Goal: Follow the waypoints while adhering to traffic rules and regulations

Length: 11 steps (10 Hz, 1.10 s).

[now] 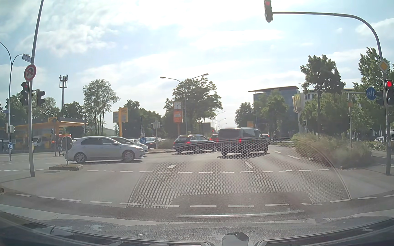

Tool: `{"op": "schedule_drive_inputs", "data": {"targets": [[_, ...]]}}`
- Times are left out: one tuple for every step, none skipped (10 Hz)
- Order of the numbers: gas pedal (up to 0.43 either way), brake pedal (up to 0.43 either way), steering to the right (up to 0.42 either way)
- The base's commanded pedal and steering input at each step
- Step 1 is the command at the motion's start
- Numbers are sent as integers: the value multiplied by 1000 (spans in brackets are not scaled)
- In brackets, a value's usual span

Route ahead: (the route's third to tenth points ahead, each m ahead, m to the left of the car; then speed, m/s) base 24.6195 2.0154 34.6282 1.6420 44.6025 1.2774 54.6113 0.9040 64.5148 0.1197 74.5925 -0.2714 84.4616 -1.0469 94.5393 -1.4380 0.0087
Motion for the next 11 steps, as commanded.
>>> {"op": "schedule_drive_inputs", "data": {"targets": [[0,213,-9],[0,213,-9],[0,213,-9],[0,213,-9],[0,213,-9],[0,213,-9],[0,213,-9],[0,213,-9],[0,213,-9],[0,213,-9],[0,213,-9]]}}
